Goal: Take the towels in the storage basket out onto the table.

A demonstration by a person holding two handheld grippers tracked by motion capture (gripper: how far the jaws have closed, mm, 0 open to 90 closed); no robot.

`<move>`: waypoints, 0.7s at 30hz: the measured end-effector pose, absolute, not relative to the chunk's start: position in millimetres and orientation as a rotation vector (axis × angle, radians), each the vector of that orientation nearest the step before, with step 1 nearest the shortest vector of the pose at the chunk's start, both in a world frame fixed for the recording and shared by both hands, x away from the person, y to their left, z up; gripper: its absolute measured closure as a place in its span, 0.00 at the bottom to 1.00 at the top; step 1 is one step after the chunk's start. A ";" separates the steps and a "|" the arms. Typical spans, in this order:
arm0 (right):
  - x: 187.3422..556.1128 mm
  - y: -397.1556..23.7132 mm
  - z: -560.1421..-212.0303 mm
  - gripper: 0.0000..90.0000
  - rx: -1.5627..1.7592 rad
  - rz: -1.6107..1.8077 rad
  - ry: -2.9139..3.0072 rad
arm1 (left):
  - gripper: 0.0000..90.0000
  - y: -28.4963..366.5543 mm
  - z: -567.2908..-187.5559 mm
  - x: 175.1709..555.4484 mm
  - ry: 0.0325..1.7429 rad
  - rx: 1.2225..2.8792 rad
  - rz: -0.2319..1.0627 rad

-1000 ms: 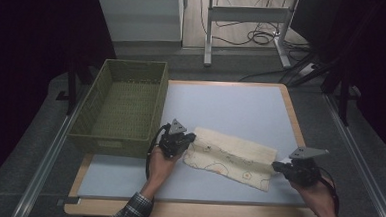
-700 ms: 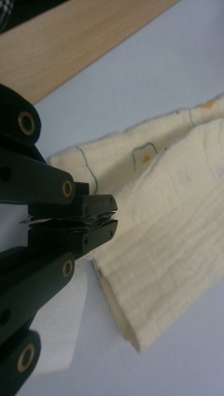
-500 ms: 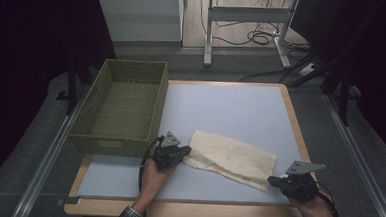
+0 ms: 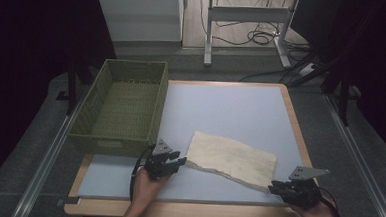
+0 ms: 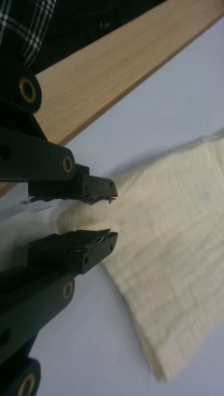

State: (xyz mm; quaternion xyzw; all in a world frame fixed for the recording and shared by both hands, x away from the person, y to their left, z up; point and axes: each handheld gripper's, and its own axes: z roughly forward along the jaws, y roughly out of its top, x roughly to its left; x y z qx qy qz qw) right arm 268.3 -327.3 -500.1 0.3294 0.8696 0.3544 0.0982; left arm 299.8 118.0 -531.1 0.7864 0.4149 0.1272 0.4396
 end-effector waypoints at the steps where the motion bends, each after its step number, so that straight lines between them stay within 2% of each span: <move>1: 268.6 -328.5 -498.4 0.79 0.979 1.045 2.566 | 0.68 120.0 -528.4 298.7 1.039 1.950 0.327; 8: 283.1 -341.7 -490.4 0.77 1.055 1.010 2.500 | 0.67 114.6 -519.9 310.6 1.053 1.955 0.344; 15: 319.0 -342.1 -487.5 0.83 1.133 1.028 2.417 | 0.73 85.5 -511.4 349.4 1.033 1.986 0.350; 21: 350.7 -333.8 -484.7 0.83 1.154 1.015 2.389 | 0.74 69.7 -503.2 386.9 1.054 2.012 0.391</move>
